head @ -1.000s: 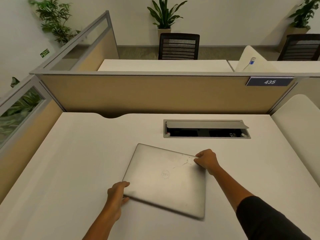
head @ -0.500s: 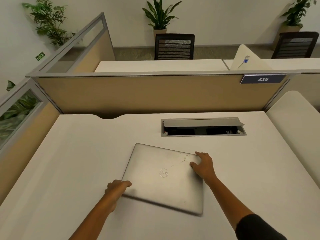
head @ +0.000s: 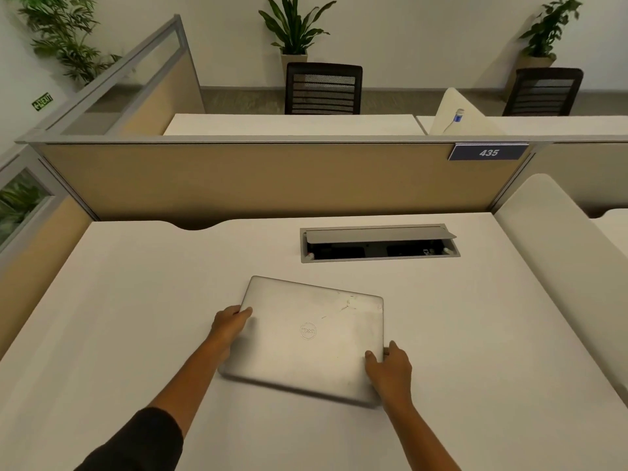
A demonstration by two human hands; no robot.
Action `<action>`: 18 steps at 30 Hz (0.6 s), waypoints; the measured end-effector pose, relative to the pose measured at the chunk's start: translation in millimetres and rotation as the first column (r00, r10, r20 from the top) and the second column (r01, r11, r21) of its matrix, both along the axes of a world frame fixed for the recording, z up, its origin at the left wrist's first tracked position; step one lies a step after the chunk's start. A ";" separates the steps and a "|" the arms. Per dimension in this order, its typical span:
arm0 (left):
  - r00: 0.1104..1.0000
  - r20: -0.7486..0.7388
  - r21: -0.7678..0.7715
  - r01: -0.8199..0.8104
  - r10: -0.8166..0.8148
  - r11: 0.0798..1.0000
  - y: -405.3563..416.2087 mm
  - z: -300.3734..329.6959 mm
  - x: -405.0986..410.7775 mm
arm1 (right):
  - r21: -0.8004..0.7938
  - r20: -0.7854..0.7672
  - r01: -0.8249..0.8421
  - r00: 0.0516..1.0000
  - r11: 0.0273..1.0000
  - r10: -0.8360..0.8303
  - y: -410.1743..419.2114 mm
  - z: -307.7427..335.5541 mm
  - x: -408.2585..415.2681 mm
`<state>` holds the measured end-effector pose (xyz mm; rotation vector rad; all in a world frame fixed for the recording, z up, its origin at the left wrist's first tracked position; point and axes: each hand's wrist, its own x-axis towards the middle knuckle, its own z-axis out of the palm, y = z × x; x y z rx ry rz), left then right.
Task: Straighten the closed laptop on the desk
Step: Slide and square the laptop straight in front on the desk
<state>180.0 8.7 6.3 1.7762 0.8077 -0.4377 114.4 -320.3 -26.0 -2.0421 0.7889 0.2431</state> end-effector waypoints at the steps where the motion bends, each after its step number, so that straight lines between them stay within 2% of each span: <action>1: 1.000 -0.001 -0.014 -0.008 0.008 1.000 -0.2 0.1 2.4 | 0.027 0.009 0.026 1.000 0.999 -0.026 0.0 0.4 0.2; 10: 0.993 -0.004 -0.101 -0.117 0.117 0.988 -2.7 -6.6 8.3 | 0.274 -0.017 0.225 0.973 0.935 -0.229 -7.2 -6.6 15.2; 18: 0.962 -0.020 -0.174 -0.270 0.271 0.947 -10.0 -14.3 9.0 | 0.288 0.030 0.240 0.965 0.927 -0.260 -15.7 -11.4 35.1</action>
